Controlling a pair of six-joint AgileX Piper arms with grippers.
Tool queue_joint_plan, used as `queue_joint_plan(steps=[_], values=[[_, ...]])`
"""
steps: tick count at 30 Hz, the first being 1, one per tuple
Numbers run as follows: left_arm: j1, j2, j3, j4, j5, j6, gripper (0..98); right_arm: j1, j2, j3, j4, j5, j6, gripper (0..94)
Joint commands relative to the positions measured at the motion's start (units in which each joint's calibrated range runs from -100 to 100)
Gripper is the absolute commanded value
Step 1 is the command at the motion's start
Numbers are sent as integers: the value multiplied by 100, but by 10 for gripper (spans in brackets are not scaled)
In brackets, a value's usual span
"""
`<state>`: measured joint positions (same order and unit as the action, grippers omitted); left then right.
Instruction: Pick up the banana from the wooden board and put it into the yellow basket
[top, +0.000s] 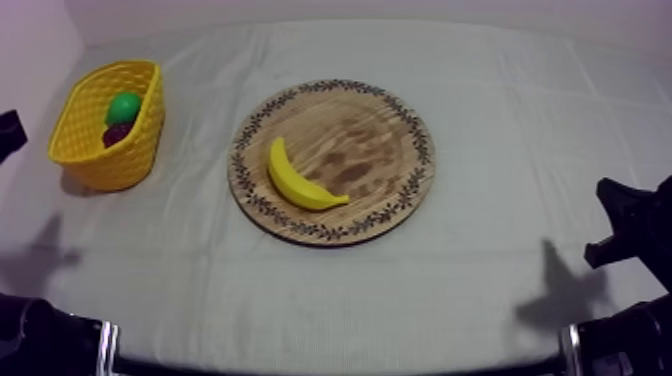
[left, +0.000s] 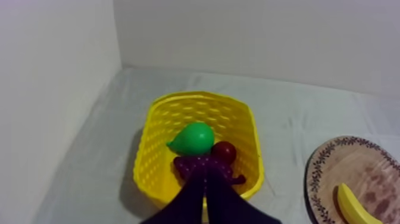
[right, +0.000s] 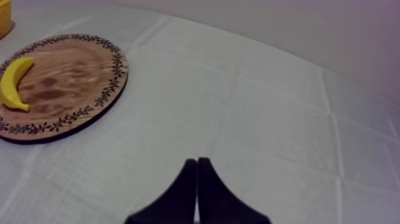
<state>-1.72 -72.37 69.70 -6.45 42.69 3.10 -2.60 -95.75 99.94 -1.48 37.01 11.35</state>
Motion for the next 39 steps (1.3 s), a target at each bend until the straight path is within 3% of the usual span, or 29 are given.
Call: queue_joint_plan(steps=[1, 10, 15, 25, 39], values=[[-5, 433, -1028, 132, 419, -183, 0, 0, 0, -5, -1, 0, 1, 3], [0, 1500, -2916, 557, 1225, -794, 0, 0, 0, -5, -1, 0, 1, 3], [149, 1847, -3481, 643, 1577, -1032, 0, 0, 0, -5, -1, 0, 1, 3], [760, 2860, -4814, 439, 2433, -826, 0, 0, 0, -5, -1, 0, 1, 3], [1628, 4332, -6004, 6, 2664, -578, 0, 0, 0, -5, -1, 0, 1, 3]])
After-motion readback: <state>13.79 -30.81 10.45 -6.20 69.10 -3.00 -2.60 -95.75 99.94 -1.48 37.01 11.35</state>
